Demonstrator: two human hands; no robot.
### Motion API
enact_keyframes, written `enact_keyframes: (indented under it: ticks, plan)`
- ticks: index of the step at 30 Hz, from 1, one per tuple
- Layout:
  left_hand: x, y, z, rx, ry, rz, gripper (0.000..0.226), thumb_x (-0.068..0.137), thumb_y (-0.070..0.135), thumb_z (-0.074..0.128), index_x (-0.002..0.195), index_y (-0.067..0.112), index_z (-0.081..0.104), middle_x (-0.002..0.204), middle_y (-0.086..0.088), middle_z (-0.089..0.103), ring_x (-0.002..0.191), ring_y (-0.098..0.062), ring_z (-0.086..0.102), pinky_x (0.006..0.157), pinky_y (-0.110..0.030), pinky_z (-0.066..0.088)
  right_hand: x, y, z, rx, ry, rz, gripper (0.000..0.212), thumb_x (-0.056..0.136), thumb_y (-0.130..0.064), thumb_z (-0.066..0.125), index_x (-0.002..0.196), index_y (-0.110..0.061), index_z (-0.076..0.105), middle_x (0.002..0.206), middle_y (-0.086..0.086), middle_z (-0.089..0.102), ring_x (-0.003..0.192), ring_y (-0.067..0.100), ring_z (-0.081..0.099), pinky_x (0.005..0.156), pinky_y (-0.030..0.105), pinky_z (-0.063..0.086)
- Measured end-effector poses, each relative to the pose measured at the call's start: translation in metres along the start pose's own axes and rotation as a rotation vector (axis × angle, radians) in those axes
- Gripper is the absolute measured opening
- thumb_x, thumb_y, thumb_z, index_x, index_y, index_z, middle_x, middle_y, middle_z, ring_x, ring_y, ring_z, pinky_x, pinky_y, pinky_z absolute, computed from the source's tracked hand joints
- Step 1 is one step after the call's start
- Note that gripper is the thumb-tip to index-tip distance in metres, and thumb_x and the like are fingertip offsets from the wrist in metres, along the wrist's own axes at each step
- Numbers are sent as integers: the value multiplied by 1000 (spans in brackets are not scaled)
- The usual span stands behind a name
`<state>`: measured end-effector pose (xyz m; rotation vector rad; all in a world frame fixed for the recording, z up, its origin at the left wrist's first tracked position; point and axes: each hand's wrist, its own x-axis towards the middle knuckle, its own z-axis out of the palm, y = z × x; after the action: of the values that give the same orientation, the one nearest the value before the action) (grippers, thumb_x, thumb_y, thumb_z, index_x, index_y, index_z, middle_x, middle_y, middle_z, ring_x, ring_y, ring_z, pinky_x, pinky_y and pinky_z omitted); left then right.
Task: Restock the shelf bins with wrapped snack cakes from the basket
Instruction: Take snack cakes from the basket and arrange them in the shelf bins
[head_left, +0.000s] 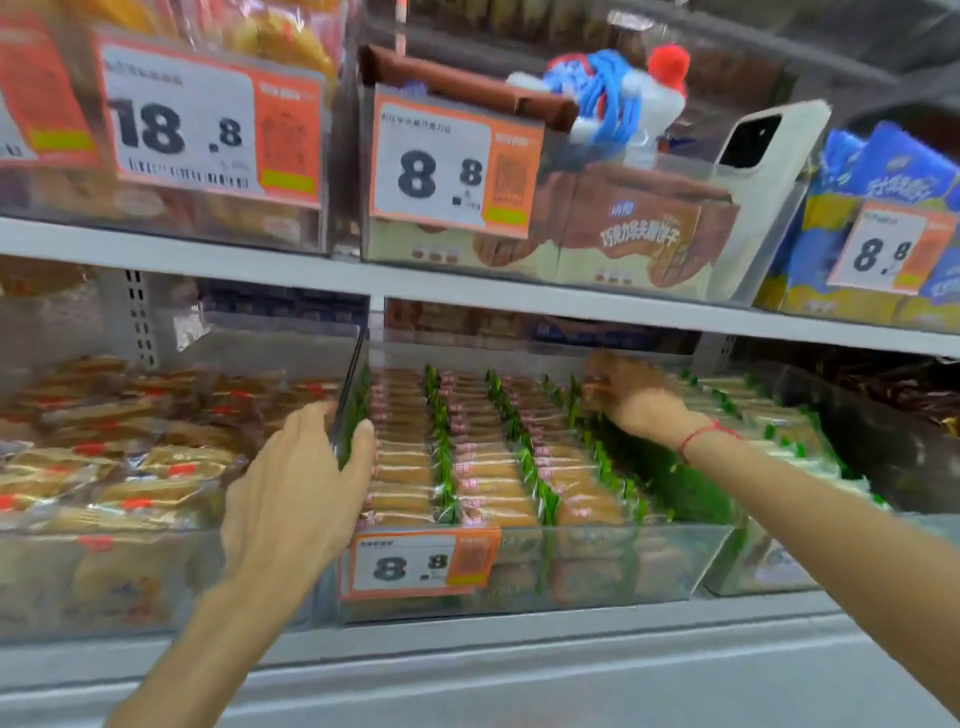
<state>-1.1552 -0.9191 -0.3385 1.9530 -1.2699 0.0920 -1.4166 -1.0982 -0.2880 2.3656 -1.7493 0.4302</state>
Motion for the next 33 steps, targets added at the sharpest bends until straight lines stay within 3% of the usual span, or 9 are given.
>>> enact_keyframes:
  ticks: [3, 6, 10, 14, 17, 22, 25, 30, 33]
  plan:
    - [-4, 3, -1, -4, 28, -31, 41, 95, 54, 34, 125, 28, 46, 113, 0, 63, 98, -30, 60, 69, -36, 33, 18, -3, 6, -59, -52, 28, 27, 90, -20, 62, 116, -20, 58, 122, 11, 61, 112, 32, 58, 88, 35, 46]
    - [-6, 8, -4, -13, 29, -42, 40, 95, 55, 33, 121, 27, 44, 104, 1, 61, 80, -26, 50, 68, -35, 30, 25, -5, 20, -51, -101, -53, 22, 91, -15, 58, 112, -19, 62, 121, 7, 62, 117, 30, 55, 99, 38, 44]
    - [-7, 11, -4, -17, 46, -60, 40, 94, 56, 32, 119, 28, 44, 93, 5, 50, 76, -22, 40, 67, -35, 29, 32, 2, 36, 44, 3, -76, 37, 83, 4, 60, 108, -23, 69, 118, 3, 67, 111, 26, 60, 96, 38, 47]
    - [-5, 12, -3, 8, 50, -68, 43, 93, 57, 31, 120, 27, 45, 97, 0, 58, 80, -29, 50, 67, -36, 27, 37, 7, 35, 26, 27, -41, 32, 87, -9, 65, 112, -29, 71, 118, -1, 68, 109, 25, 62, 91, 36, 49]
    - [-6, 11, -2, 9, 64, -71, 46, 93, 58, 31, 122, 25, 46, 94, 1, 56, 75, -24, 42, 67, -36, 27, 37, 7, 41, -36, 27, -26, 33, 89, -12, 64, 116, -31, 68, 121, -1, 67, 112, 25, 60, 95, 37, 48]
    - [-6, 10, -4, 5, 46, -50, 42, 95, 54, 34, 122, 24, 46, 106, -4, 62, 74, -22, 40, 66, -35, 27, 30, 0, 30, -91, -193, -53, 45, 93, -16, 56, 133, -36, 54, 138, -2, 55, 120, 24, 56, 99, 36, 46]
    - [-6, 10, -4, 2, 28, -35, 42, 95, 52, 36, 124, 23, 45, 108, -4, 62, 76, -23, 45, 68, -35, 29, 6, -4, 6, -37, -300, -82, 52, 94, -14, 54, 143, -29, 43, 148, 4, 42, 127, 25, 48, 106, 33, 40]
    - [-9, 7, -14, -167, 22, 34, 43, 92, 41, 54, 130, 24, 48, 129, 1, 57, 113, -24, 55, 85, -40, 44, -66, -6, -37, 126, -158, -118, 32, 91, -24, 61, 123, -24, 61, 116, -1, 66, 94, 17, 64, 85, 28, 49]
    - [-28, 14, -37, -286, 147, 143, 30, 90, 32, 60, 119, 26, 57, 118, 7, 59, 107, -18, 55, 82, -35, 45, -119, -16, -57, 185, -112, -139, 16, 91, -28, 61, 106, -32, 67, 84, -19, 62, 78, 7, 62, 75, 29, 51]
